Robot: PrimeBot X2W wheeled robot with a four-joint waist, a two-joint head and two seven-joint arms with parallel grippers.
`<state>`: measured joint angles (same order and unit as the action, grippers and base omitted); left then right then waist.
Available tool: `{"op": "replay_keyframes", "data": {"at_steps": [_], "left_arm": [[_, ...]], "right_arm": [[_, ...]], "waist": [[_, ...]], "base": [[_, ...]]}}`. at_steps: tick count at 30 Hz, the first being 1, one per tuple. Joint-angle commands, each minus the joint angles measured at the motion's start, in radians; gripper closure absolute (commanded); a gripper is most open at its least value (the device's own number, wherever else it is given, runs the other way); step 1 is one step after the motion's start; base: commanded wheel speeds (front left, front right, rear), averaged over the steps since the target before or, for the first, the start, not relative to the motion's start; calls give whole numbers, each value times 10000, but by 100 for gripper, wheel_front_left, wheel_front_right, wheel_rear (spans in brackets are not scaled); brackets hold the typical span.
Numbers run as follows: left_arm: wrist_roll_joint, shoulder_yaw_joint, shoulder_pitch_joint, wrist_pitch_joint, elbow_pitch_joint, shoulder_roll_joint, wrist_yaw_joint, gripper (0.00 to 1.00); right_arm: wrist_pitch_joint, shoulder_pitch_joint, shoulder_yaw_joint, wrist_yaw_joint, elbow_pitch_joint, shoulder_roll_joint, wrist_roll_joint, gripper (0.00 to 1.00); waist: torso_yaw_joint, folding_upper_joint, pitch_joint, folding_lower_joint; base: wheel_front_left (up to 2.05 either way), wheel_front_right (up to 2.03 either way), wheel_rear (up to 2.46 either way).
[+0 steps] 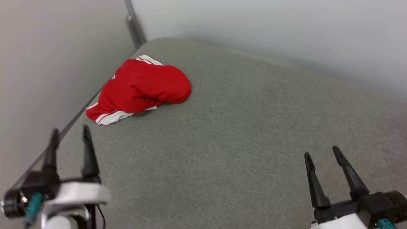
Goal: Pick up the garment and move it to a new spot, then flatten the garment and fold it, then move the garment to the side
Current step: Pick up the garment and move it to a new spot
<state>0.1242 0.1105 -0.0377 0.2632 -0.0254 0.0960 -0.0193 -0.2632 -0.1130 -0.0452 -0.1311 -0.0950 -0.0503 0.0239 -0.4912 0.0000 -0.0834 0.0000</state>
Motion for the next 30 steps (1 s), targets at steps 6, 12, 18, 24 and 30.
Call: {"op": "replay_keyframes", "data": {"at_steps": [6,12,18,24,30], "left_arm": [[341,1000,-2351,25,458,668,714,0],[697,1821,-4703,23,1618,1718,1128,0],[1346,2051,-6699,25,3484,2857,1430,0],[2590,1025,-8149,-572,5438,4223,1469,0],[4642,-596,-8771,-2906,6832,5335,1471,0]], "right_arm": [[-25,759,131,7,-285,1,640,0],[-25,1333,306,7,-639,-1,1248,0],[-25,1844,507,7,-1079,-4,1717,0],[-25,2192,505,7,-1562,-134,1895,0],[-25,2426,530,7,-2021,-188,1905,0]], "waist": [[654,0,-1402,0],[1097,0,-2781,0],[1379,0,-3868,0],[1607,0,-4503,0],[1894,0,-4994,0]], "base": [[0,0,0],[0,0,0],[0,0,0],[0,0,0],[0,0,0]]}}
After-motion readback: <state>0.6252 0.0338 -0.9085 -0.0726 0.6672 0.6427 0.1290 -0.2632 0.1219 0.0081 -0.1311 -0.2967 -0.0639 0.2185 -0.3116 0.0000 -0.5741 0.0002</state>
